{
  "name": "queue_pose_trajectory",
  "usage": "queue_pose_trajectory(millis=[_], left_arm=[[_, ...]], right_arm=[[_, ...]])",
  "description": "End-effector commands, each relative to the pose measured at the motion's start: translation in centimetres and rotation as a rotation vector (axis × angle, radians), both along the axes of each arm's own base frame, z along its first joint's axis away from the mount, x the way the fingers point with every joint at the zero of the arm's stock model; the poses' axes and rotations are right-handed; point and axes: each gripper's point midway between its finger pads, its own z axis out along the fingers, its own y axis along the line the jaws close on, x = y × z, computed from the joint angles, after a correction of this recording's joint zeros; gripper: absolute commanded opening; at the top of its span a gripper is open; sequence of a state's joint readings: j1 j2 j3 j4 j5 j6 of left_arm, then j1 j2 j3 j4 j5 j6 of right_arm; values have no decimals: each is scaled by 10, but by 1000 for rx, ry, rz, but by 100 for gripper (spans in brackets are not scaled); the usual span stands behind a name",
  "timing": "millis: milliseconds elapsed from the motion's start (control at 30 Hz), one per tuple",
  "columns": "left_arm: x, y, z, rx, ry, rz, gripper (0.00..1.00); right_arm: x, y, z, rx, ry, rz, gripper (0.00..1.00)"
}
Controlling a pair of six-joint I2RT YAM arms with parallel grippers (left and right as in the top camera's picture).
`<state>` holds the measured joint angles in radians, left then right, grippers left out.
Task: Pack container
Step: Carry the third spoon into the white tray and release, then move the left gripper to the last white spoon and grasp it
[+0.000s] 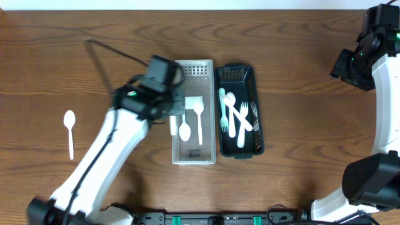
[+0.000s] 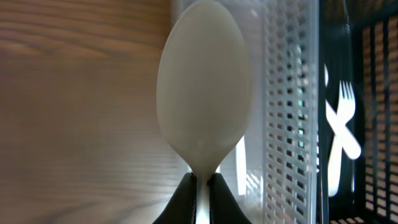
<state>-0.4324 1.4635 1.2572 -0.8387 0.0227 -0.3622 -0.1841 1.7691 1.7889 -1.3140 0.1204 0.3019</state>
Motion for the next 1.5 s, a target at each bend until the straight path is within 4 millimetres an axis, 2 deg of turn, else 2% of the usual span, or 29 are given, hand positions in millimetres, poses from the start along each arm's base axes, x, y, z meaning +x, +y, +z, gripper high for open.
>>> queue_pose_trajectory(millis=[0,200,333,367,467,500,633,700,767,833,867,933,1033,1100,1200,1333,1467], left_arm=[[3,-17,-36,50,71,-43,6],[4,-25,-87,105,186,-63,6],[4,-25,-93,116,196,-78,6],[5,-26,-92,117,190,-88,9],[7,-27,-86,114,171,-104,39],[8,-27,-80,115,159,-119,44],[14,-28,-39,111,81,-169,50],[18,-17,-6,133,15,-144,54],[20,5,28,173,-58,-88,63],[20,41,58,219,-129,4,75],[18,55,66,230,-147,39,79],[12,96,83,249,-168,138,85],[1,155,90,280,-148,276,88],[-5,193,86,293,-117,373,88],[-10,235,66,258,-51,471,88],[-13,277,26,186,54,558,88],[-17,308,-21,145,176,605,88]], right_arm=[[-1,-1,-3,5,13,7,54],[-3,-1,-3,6,18,7,54],[-3,-1,-4,6,22,7,54],[-3,-1,-4,6,21,7,54],[-3,-1,-4,6,21,7,54],[-3,-1,-4,6,20,7,54],[-3,-1,-4,6,20,6,54],[-3,-1,-4,5,21,6,54],[-3,-1,-4,5,21,6,54],[-3,-1,-4,5,20,6,54],[-3,-1,-4,5,19,6,54],[-3,-1,-3,5,18,6,54],[-3,-1,-3,4,18,6,55],[-2,-1,-3,4,18,6,55],[-3,-1,-3,4,18,6,55],[-3,-1,-4,5,19,6,56],[-3,-1,-4,5,20,6,56]])
